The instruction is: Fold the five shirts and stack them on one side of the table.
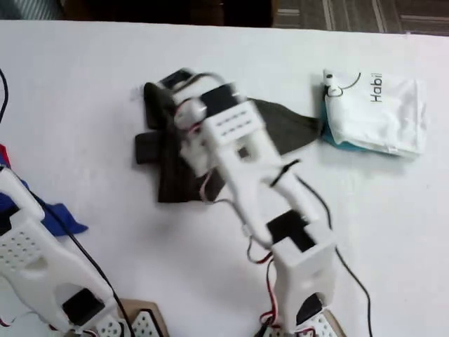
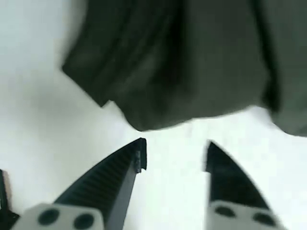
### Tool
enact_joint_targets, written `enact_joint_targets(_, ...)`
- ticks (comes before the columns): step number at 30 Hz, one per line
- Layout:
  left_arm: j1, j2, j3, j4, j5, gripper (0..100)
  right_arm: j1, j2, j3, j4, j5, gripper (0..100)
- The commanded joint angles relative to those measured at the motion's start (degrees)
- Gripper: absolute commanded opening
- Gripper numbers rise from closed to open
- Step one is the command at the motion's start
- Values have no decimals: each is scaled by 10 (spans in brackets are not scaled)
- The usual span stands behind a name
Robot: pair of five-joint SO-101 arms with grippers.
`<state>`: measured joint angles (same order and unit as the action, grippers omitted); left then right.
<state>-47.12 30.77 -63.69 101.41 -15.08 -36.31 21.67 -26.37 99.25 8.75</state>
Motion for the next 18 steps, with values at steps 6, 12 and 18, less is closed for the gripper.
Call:
enact_joint_targets(6, -18, -39, -19, 6, -4, 211, -63, 90, -1, -60, -134, 289)
enact_joint_targets(12, -33, -38, -19, 5, -5, 211, -72, 138, -9, -91, -201, 289)
enact_joint_targets(18, -33, -17, -20, 4, -4, 210, -94, 140, -102, -77, -202, 289)
